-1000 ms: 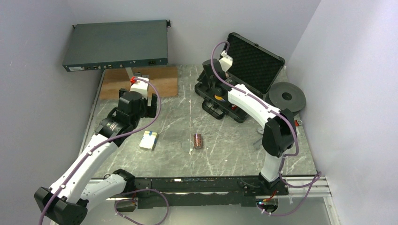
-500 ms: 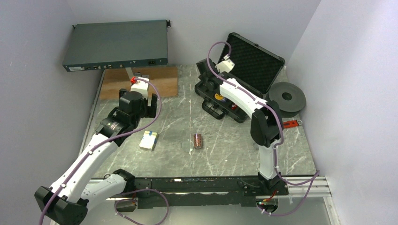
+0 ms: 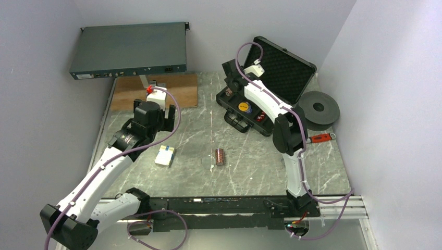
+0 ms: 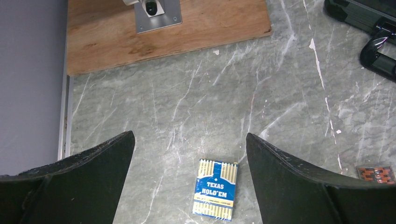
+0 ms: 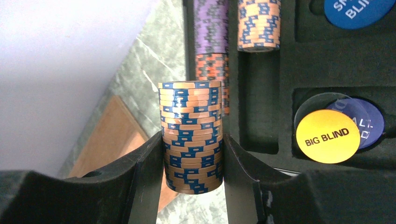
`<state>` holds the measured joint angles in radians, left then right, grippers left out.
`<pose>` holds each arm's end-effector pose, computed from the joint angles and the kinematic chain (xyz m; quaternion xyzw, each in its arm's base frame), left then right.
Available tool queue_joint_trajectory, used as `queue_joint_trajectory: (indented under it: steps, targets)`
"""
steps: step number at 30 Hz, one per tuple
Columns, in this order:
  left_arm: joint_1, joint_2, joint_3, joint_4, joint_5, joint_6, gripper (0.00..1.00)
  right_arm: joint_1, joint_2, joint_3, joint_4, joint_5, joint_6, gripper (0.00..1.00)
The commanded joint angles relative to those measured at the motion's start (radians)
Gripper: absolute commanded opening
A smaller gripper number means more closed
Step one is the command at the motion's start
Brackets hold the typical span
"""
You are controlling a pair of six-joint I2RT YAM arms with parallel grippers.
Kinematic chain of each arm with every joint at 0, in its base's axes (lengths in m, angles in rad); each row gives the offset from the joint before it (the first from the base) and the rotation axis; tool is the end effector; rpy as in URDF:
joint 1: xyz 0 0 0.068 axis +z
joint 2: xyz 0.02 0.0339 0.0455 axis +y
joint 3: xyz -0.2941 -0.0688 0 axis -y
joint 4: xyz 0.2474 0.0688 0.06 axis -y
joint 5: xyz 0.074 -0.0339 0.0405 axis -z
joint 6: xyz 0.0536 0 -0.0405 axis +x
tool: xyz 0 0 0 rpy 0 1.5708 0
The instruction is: Pack up texas hold em set
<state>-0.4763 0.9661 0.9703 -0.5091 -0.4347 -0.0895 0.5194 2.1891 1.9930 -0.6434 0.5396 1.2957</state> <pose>0.1945 -0.0750 0.3572 0.0541 0.8464 0.0399 0.5282 0.4694 0.2367 0.2745 0.4289 0.7971 0.1183 0.4083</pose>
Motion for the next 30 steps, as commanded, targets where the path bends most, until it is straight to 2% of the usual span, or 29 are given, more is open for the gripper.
queue_joint_trajectory:
  steps: [1, 13, 30]
  targets:
    - [0.003, 0.004, 0.005, 0.023, -0.019, 0.007, 0.95, -0.014, 0.0, 0.05, 0.001, -0.021, 0.045, 0.0]
    - [0.003, 0.007, 0.005, 0.019, -0.021, 0.01, 0.95, -0.033, -0.008, -0.049, 0.047, -0.041, 0.051, 0.0]
    - [0.003, 0.017, 0.01, 0.015, -0.008, 0.002, 0.95, -0.056, 0.01, -0.066, 0.113, -0.076, -0.012, 0.0]
